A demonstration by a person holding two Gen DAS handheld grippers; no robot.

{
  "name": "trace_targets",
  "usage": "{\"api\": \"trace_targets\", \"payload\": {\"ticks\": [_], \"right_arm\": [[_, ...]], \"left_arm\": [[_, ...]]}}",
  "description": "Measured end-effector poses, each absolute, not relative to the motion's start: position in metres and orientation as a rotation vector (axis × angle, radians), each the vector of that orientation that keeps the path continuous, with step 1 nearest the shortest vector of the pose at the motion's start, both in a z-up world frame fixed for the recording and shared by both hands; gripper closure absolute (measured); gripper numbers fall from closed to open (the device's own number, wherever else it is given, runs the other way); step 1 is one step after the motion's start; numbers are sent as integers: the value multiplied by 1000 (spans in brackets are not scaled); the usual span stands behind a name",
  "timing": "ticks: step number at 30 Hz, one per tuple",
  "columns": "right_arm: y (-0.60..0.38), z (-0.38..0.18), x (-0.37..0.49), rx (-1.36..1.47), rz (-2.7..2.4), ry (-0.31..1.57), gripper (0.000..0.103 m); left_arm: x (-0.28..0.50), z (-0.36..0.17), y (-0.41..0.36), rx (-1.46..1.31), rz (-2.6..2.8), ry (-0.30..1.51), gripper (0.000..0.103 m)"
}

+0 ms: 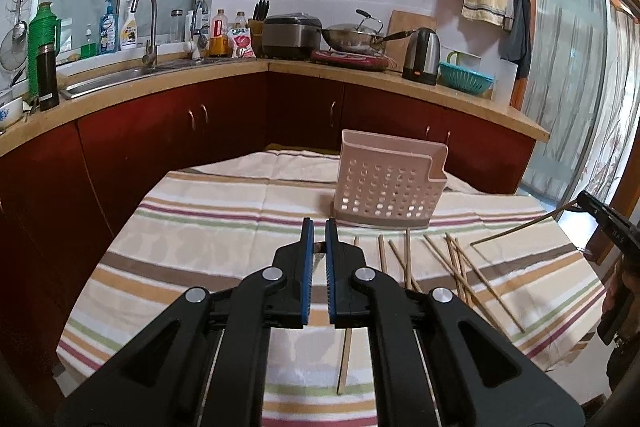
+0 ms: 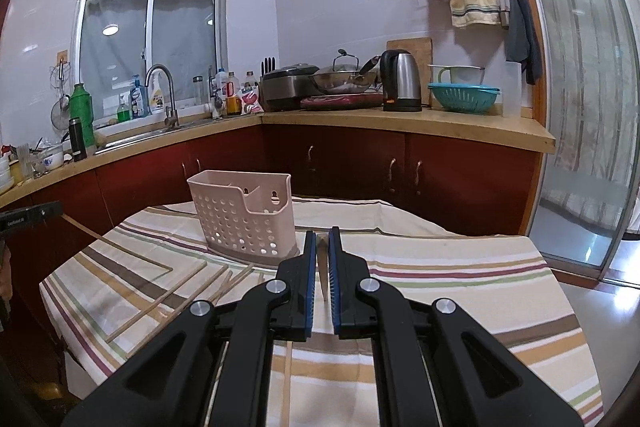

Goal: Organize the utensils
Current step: 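Lift both held chopsticks and carry them toward the pink caddy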

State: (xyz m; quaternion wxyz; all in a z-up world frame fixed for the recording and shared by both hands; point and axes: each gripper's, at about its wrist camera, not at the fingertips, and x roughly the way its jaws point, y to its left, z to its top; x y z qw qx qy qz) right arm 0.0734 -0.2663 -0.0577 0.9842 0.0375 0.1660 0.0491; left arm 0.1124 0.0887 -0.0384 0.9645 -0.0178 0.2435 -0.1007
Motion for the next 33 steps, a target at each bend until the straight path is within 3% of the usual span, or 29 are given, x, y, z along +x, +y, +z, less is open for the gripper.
{"api": "trace_targets", "payload": {"ticks": [33], "right_arm": [[-256, -23, 165, 56, 114, 332, 96]], "left_arm": [[215, -1, 84, -24, -250, 440, 97]]}}
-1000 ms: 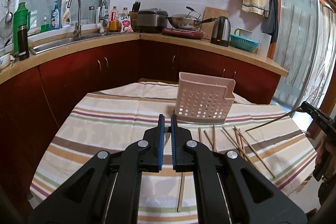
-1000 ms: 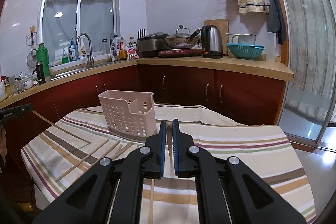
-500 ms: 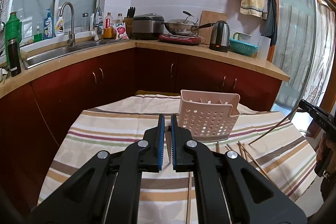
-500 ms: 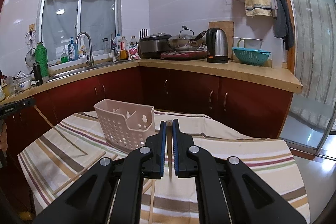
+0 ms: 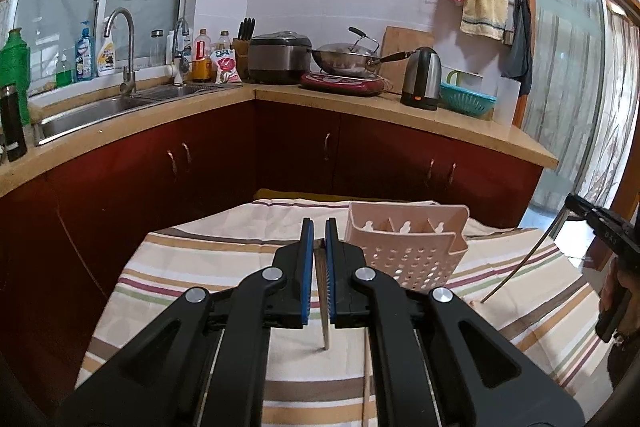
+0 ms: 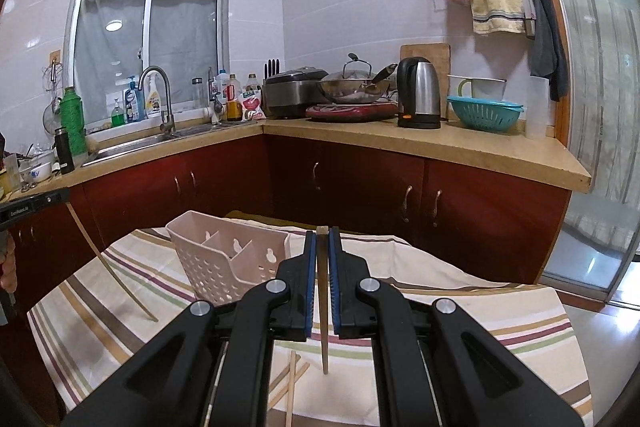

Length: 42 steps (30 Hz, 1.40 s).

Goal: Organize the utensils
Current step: 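Lift both held chopsticks and carry them toward the pink caddy, then lower both chopsticks into the pink caddy and open both tools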

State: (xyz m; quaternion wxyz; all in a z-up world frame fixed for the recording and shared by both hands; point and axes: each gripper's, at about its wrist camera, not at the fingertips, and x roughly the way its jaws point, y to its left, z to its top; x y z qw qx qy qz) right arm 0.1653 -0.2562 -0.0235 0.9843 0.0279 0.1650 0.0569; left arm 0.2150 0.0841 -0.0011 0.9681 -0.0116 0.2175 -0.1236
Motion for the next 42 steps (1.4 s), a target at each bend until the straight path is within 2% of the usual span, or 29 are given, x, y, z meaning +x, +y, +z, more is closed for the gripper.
{"api": "trace_targets", "payload": {"ticks": [15, 35, 42], "right_arm": [[-260, 0, 155, 94, 139, 282, 96], [-238, 70, 166, 83, 230, 151, 96], [-231, 82, 193, 103, 246, 119, 96]], "left_arm": [[204, 14, 77, -2, -265, 400, 97], [205, 133, 40, 56, -373, 206, 97], [230, 151, 18, 48, -392, 153, 97]]}}
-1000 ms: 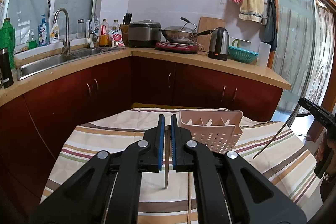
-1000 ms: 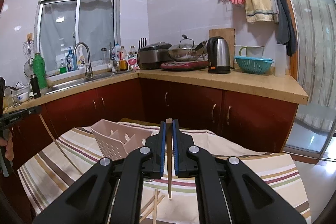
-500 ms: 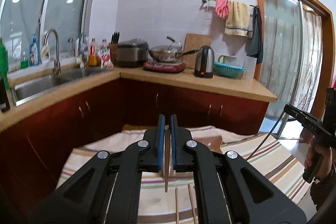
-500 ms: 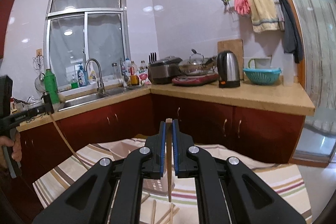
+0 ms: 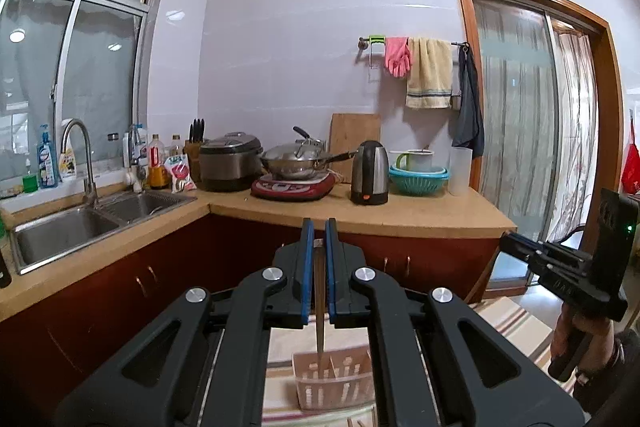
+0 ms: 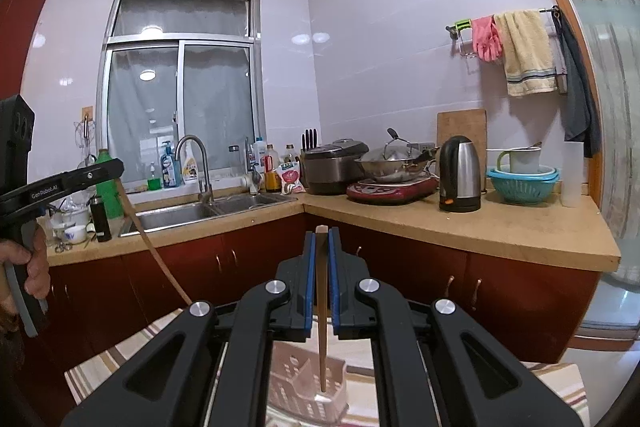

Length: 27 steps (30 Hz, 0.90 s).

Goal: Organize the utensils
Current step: 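Lower both chopsticks into the pink caddy and open both tools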

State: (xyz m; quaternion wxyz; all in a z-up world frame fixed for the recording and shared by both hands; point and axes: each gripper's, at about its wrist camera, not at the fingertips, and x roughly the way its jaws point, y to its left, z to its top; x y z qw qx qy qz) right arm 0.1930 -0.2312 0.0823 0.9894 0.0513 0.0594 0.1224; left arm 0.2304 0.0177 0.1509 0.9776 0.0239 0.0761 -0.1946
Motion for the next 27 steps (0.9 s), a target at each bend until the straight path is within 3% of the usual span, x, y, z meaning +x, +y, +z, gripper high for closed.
{"api": "trace_targets", "payload": {"ticks": [27], "right_arm": [[-236, -11, 306, 278, 281, 386, 96]], "left_arm": [[378, 20, 13, -21, -335, 475, 97]]}}
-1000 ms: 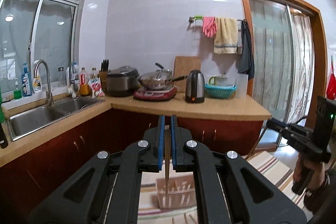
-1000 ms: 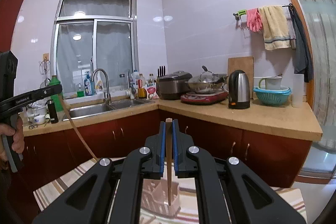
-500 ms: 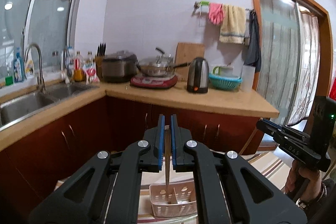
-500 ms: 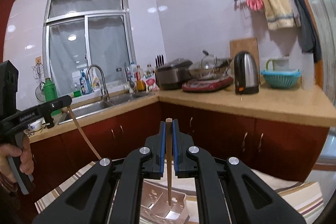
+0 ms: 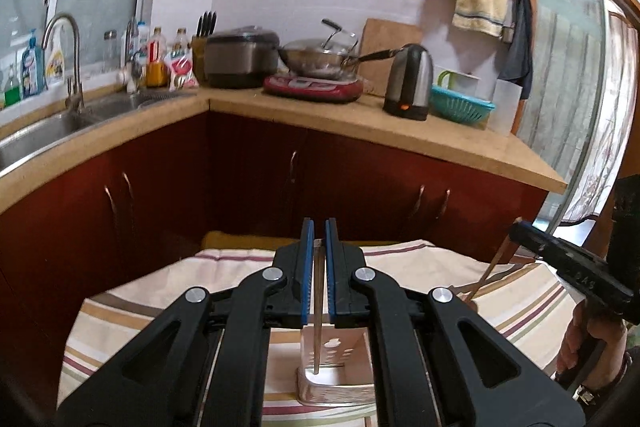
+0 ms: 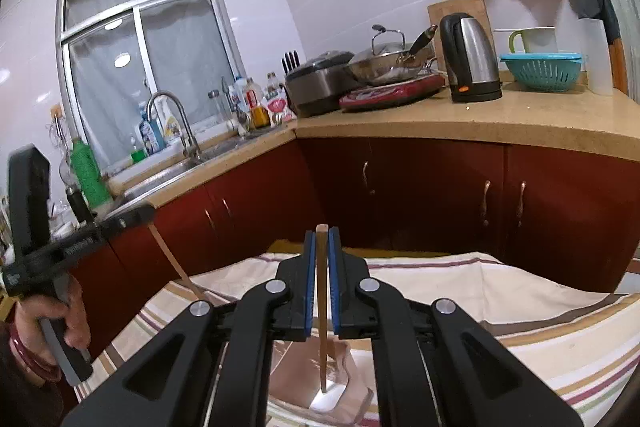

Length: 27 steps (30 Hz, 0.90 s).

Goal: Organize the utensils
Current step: 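Lower both chopsticks into the pink caddy and open both tools, then withdraw both tools from the caddy back toward the loose chopsticks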

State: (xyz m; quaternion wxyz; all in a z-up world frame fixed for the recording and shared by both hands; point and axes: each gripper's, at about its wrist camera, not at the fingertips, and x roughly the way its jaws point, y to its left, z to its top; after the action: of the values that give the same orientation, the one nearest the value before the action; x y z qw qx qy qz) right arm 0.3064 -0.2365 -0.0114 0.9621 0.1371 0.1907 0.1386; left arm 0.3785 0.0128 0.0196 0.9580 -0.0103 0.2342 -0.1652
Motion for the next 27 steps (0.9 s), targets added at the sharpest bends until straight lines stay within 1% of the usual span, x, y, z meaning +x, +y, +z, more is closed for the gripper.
{"api": "trace_targets", "payload": {"ticks": [3, 4, 5, 6, 7, 8, 9, 10, 12, 14, 18, 20, 27], "right_arm": [[-239, -11, 311, 292, 283, 391, 96], [-240, -12, 311, 298, 280, 397, 95], [-240, -14, 313, 299, 281, 402, 88], [-240, -16, 313, 297, 275, 405, 77], [-241, -18, 314, 296, 270, 405, 72], [-241, -19, 313, 295, 264, 404, 64], [-242, -20, 312, 296, 262, 404, 60], [-242, -21, 311, 295, 261, 404, 59], [-242, -22, 309, 289, 255, 403, 53], [-244, -21, 306, 286, 251, 402, 50], [-250, -14, 289, 270, 227, 378, 46], [-253, -12, 277, 263, 218, 367, 45], [-250, -23, 217, 180, 150, 346, 44]], "left_arm": [[385, 11, 18, -33, -317, 489, 96], [386, 10, 18, -36, -316, 492, 90], [387, 8, 19, -38, -314, 497, 78], [388, 6, 20, -40, -311, 499, 73], [387, 5, 21, -44, -308, 498, 65], [387, 4, 21, -47, -308, 498, 59], [387, 3, 21, -48, -308, 500, 56], [386, 4, 21, -49, -306, 500, 51], [383, 5, 20, -48, -307, 497, 47], [379, 7, 20, -42, -304, 491, 39], [361, 14, 19, -21, -285, 460, 30], [344, 17, 21, -15, -267, 431, 24], [276, 8, 21, 65, -217, 352, 14]]}}
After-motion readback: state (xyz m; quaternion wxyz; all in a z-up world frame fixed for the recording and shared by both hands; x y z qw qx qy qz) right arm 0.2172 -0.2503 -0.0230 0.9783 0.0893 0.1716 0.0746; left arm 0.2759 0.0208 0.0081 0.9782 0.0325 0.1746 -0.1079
